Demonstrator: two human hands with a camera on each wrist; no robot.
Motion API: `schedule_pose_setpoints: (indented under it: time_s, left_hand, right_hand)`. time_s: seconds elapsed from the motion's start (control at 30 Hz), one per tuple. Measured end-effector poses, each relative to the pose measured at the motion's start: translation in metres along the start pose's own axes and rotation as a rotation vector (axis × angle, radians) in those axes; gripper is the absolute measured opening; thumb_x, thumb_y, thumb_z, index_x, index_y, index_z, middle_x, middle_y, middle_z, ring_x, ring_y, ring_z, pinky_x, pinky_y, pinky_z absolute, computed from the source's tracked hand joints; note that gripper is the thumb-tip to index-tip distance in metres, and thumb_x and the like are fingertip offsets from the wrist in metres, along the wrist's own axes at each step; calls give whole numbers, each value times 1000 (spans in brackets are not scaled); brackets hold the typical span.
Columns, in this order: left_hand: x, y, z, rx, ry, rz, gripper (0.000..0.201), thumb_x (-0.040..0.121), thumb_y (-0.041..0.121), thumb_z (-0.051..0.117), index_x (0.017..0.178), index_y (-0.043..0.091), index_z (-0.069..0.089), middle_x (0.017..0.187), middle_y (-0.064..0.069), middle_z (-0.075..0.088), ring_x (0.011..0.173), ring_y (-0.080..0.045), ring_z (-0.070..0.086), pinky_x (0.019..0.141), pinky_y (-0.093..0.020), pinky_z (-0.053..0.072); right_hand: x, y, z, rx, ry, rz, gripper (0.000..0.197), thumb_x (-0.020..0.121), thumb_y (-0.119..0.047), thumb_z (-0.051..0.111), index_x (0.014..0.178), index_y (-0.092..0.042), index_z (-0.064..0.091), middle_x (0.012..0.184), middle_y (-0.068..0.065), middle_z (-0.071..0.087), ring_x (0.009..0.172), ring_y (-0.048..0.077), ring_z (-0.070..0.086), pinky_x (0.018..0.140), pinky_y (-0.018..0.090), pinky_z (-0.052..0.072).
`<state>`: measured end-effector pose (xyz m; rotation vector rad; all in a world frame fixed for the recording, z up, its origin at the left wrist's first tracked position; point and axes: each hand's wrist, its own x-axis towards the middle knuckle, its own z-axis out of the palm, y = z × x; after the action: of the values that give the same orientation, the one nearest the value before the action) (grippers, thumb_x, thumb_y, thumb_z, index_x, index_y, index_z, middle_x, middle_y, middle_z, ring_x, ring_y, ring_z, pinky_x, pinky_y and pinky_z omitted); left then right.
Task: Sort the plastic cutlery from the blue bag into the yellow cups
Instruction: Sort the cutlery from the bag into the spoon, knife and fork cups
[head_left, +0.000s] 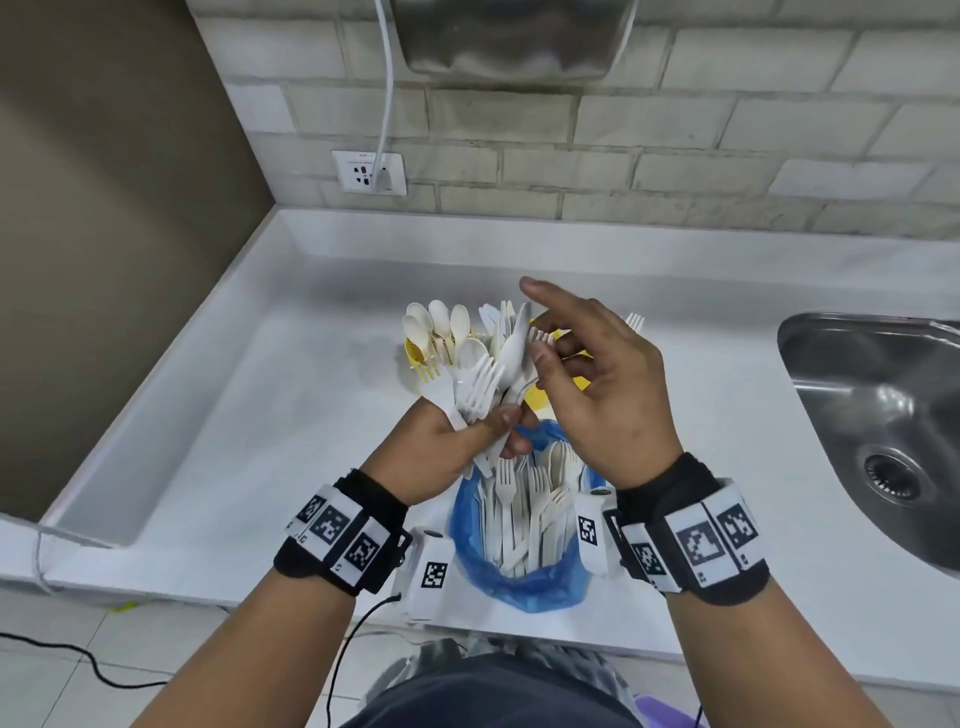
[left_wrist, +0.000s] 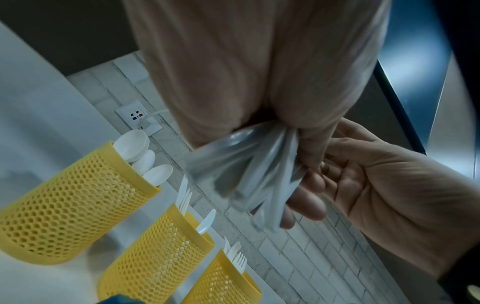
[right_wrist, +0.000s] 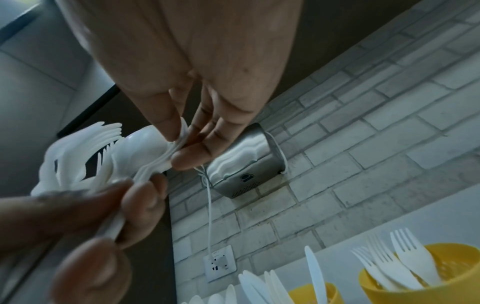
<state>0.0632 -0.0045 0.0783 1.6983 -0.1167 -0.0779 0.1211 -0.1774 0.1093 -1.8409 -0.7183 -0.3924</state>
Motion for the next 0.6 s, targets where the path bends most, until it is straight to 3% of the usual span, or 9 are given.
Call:
schedule_pose_setpoints:
  time_s: [0.07, 0.17, 0.3, 0.37, 0.47, 0.6]
  left_hand:
    - [2, 1, -1, -1, -5, -3, 21, 106, 11, 51, 110, -3, 66, 83, 5, 76, 71, -9, 72, 60, -16, 53]
    - [5, 2, -2, -15, -12, -1, 21, 106, 7, 50, 112, -9, 61, 80, 4, 73, 70, -8, 70, 60, -16, 52]
    - [7, 2, -4, -22, -30, -17, 21, 106, 8, 50, 110, -11, 59, 78, 4, 70, 69, -8, 68, 59, -15, 51]
    - [8, 1, -7, 16, -27, -6, 17, 106, 9, 50, 106, -4, 61, 77, 6, 72, 70, -9, 68, 63, -15, 52]
    - [12, -2, -12, 70, -20, 32, 15, 106, 6, 51, 103, -5, 61, 78, 5, 72, 75, -15, 68, 72, -21, 54]
    - [14, -7, -16, 121, 18, 37, 12, 105, 14, 56, 106, 10, 68, 87, 5, 77, 83, -17, 74, 76, -25, 55]
  right_hand:
    - [3, 3, 1, -55, -4, -73, 43, 94, 6, 64, 130, -16, 70, 103, 3, 64, 78, 3, 60, 73, 10, 50]
    - [8, 6, 2, -88, -23, -94, 42, 93, 9, 62, 125, -15, 73, 105, 3, 63, 82, -3, 58, 74, 12, 49]
    - [14, 4, -1, -132, -89, -90, 59, 91, 9, 57, 142, -22, 60, 104, 3, 59, 82, 7, 57, 78, 17, 50]
    - [16, 6, -1, -138, -108, -115, 59, 88, 13, 56, 136, -20, 66, 102, 5, 57, 81, 7, 55, 77, 17, 47]
    - [18, 9, 1, -92, -101, -130, 53, 87, 14, 55, 126, -17, 73, 102, 6, 58, 81, 11, 58, 73, 21, 49]
    - [16, 7, 3, 44, -73, -1, 50, 94, 4, 61, 136, -21, 64, 106, 1, 60, 82, 16, 63, 74, 25, 57]
